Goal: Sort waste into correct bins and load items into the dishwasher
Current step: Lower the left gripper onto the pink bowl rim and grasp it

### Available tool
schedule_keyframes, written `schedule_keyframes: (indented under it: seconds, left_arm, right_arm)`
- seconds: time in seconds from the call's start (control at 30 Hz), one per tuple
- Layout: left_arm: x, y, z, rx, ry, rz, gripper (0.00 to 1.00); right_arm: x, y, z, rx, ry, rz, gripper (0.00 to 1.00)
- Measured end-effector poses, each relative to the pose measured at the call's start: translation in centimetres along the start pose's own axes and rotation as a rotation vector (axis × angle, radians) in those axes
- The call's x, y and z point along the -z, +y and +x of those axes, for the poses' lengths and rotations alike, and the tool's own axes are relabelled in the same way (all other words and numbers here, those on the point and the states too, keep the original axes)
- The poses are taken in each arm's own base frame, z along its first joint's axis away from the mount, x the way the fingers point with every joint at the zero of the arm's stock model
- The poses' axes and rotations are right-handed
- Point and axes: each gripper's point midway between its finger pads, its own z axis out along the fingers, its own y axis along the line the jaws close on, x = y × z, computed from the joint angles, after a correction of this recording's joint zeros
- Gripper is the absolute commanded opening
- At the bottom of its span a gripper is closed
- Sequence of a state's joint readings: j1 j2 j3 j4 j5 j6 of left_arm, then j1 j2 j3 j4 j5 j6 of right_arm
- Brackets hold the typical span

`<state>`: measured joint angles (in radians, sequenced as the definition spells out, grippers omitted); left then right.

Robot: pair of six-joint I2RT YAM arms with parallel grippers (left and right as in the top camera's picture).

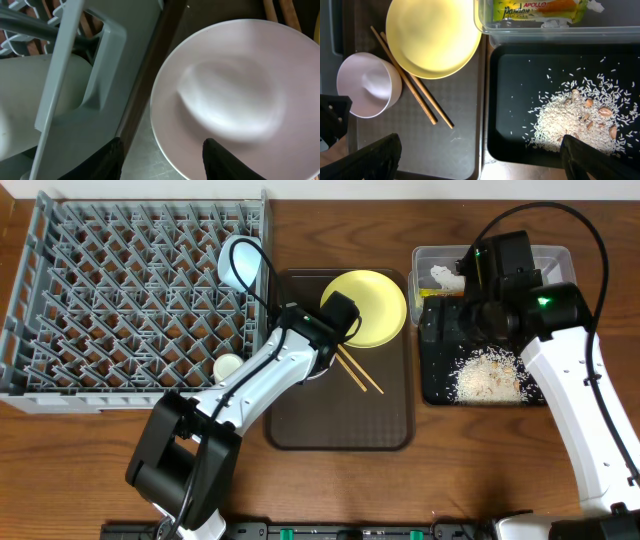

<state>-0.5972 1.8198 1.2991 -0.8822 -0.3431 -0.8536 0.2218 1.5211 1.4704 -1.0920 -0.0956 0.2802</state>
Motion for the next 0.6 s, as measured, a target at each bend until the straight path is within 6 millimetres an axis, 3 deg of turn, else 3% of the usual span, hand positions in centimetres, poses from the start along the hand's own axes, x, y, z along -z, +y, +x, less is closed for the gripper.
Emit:
schedule_keyframes:
  seconds: [0.6]
  left_arm:
    - [-0.89,0.17,0.56,-0.016,0.002,-0.003,0.52]
  right_arm:
    - [0.00,0.00,0.00,0.000,0.000,0.000,0.99]
